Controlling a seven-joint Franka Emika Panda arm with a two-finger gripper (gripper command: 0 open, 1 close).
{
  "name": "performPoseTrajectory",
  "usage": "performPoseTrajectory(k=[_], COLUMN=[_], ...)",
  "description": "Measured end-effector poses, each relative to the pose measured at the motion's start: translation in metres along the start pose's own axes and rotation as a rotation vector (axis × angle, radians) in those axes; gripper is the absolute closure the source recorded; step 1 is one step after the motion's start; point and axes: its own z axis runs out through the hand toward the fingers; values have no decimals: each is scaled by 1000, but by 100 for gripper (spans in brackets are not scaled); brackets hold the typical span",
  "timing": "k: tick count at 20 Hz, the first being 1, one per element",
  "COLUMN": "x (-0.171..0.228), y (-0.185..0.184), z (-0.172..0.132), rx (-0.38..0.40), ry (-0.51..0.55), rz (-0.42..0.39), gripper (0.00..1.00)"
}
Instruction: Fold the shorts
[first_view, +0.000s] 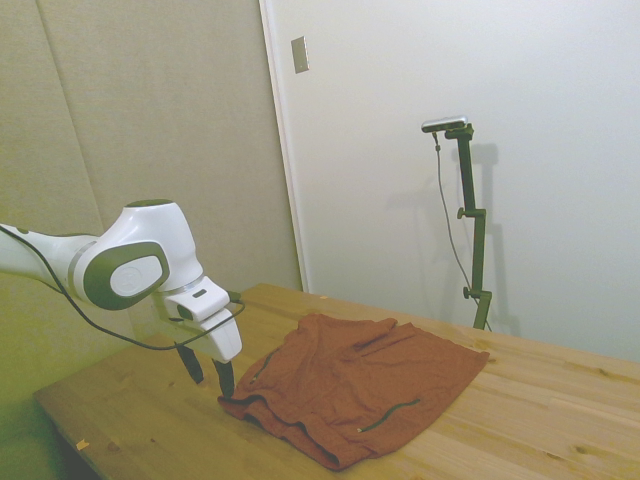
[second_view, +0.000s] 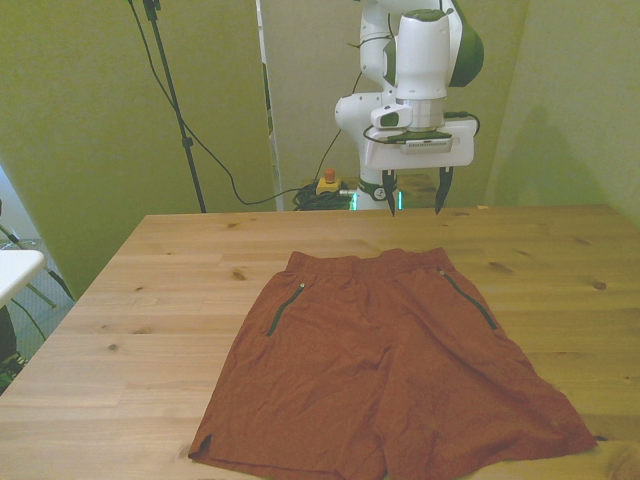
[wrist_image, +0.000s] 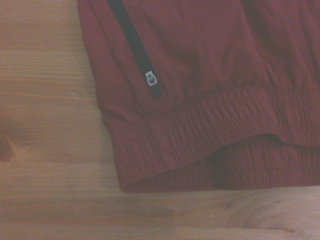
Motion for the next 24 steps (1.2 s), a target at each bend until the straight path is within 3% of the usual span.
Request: performPoseTrajectory(k=[4,13,19,24], x=[-2,-47,-75,-101], y=[-9,-65,-116,-144], z=[-3,17,43,71], rx=[-17,-240,-342,-414], ry=[83,457,530,514], rz=[-13,-86,-162,-201], gripper=[0,0,0,0])
